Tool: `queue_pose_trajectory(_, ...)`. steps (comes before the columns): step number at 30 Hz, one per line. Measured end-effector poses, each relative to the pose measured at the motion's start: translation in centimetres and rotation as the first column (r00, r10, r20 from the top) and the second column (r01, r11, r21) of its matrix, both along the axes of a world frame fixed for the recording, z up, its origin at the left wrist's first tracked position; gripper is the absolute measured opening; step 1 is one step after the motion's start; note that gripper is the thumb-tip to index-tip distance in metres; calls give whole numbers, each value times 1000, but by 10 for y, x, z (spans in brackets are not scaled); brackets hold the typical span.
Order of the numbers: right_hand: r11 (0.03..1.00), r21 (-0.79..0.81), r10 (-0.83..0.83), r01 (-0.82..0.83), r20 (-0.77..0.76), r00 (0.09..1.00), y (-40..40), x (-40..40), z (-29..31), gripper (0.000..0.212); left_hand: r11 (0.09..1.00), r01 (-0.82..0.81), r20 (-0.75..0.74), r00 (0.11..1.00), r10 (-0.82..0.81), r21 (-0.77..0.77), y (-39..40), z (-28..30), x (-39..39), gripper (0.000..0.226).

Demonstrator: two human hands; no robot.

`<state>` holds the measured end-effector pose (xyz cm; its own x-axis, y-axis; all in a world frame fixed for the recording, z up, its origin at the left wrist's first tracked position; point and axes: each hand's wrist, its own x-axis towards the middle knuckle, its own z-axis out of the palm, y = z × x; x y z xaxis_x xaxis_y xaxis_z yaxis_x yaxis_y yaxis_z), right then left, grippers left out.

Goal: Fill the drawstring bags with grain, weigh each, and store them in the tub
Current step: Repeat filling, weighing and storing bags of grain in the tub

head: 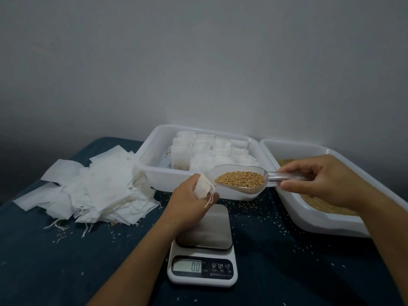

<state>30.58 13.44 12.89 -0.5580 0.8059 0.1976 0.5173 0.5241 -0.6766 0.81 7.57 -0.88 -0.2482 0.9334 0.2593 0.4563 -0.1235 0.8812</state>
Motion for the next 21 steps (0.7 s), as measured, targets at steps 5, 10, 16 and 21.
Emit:
queue_pose_trajectory(5,999,34,31,-35,116,993,0,-3,12,29,1000,8,-114,993,-6,16,-4,1,4,25)
queue_pose_trajectory(10,996,67,50,-64,192,980,2,-10,24,37,1000,13,-177,984,-14,-3,-7,4,6,25)
queue_pose_trajectory(16,991,83,80,-108,287,955,1,-16,40,32,999,42,-193,980,-43,-6,-8,5,7,27)
queue_pose_trajectory(21,990,99,65,-102,322,945,0,-18,47,23,998,61,-171,983,-61,-6,-9,5,8,26)
